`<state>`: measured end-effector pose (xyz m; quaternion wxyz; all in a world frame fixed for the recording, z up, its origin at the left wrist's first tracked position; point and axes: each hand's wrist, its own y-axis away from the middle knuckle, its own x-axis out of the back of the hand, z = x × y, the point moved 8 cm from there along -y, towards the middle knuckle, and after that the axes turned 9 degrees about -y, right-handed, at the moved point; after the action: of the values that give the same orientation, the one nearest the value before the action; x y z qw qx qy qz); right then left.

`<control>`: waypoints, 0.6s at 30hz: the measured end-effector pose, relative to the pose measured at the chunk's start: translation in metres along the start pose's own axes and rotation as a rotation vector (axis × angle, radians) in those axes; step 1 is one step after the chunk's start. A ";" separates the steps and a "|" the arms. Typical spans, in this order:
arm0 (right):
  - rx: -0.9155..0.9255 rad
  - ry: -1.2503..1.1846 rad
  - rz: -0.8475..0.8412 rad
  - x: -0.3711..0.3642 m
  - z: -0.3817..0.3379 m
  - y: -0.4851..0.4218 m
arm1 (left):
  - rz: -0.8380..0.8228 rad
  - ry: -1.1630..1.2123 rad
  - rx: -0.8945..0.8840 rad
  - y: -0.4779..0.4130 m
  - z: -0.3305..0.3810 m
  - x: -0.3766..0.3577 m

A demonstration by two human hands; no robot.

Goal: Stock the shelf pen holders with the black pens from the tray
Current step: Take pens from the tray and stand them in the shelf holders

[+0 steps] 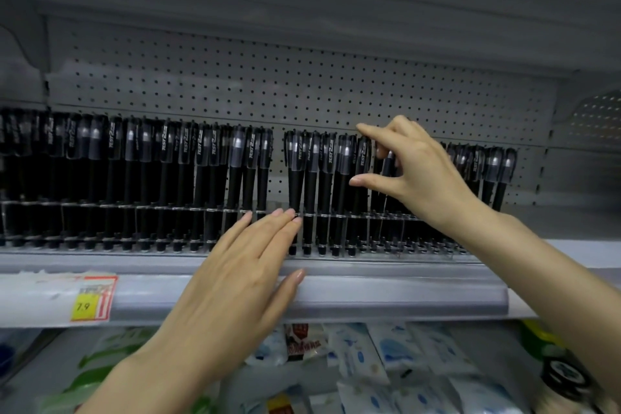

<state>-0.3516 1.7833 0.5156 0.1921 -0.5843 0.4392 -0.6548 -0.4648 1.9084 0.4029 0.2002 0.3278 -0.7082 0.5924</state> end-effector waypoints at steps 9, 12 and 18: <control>0.006 0.037 -0.078 0.001 -0.021 0.023 | -0.003 0.021 -0.021 0.006 0.005 0.004; 0.019 -0.018 -0.137 -0.006 -0.040 0.040 | 0.021 0.078 -0.024 0.014 0.011 0.015; 0.052 -0.209 -0.321 -0.047 -0.090 0.115 | -0.093 0.195 -0.016 0.083 0.022 0.018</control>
<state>-0.4540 1.7884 0.4014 0.1448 -0.7067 0.3007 -0.6239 -0.5339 1.8896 0.3513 0.2980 0.2996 -0.6742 0.6058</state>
